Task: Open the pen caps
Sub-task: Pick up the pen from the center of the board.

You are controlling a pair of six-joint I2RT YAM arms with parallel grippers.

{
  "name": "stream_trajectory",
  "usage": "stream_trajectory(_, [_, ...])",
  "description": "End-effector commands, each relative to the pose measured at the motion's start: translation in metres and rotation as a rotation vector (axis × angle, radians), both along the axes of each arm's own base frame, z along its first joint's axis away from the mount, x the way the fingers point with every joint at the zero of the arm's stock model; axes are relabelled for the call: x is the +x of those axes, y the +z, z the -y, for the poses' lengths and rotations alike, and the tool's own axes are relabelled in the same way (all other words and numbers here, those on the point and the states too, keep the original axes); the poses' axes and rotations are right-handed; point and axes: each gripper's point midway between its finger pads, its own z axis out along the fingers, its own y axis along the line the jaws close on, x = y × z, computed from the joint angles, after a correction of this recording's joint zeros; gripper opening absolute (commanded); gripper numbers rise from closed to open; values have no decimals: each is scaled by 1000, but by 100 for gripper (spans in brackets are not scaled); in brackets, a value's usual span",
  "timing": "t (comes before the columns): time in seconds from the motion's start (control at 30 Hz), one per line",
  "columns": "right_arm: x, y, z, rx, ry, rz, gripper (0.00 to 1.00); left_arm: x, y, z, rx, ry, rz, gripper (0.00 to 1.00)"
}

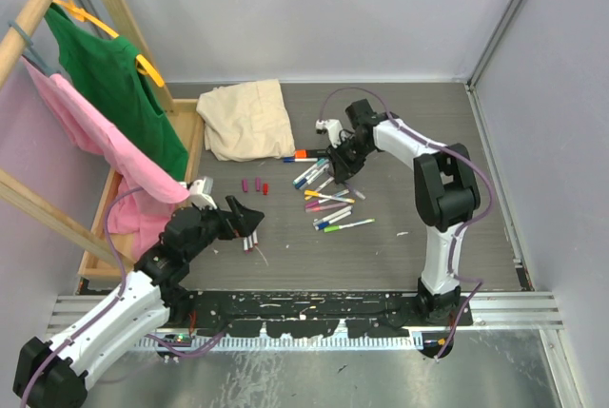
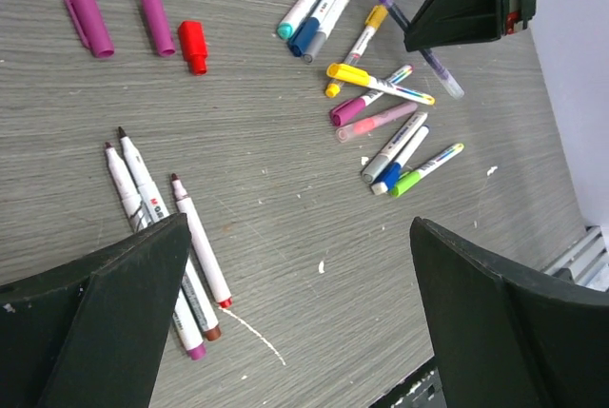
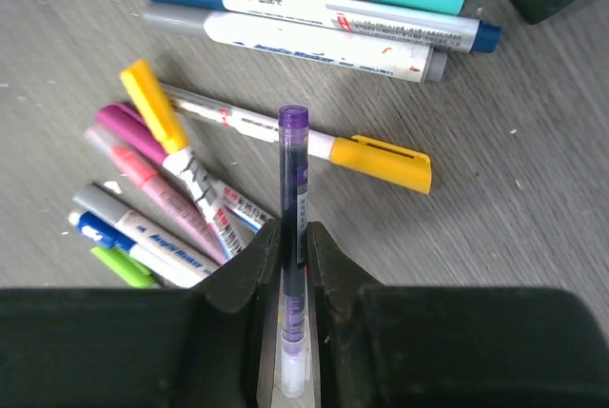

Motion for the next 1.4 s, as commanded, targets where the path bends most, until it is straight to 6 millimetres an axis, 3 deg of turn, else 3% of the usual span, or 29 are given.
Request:
stream_trajectory(0.0, [6, 81, -17, 197, 9, 112, 1, 3, 29, 15, -96, -53, 75, 100])
stream_trajectory(0.53, [-59, 216, -69, 912, 71, -41, 1, 1, 110, 68, -450, -270, 226, 98])
stream_trajectory(0.7, [-74, 232, -70, 1053, 34, -100, 1, 6, 125, 86, -507, -271, 232, 96])
stream_trajectory(1.07, [-82, 238, -70, 1116, 31, -164, 1, 13, 136, 145, -559, -309, 209, 88])
stream_trajectory(1.37, [-85, 243, -70, 1127, 41, -161, 1, 22, 140, 183, -706, -410, 177, 67])
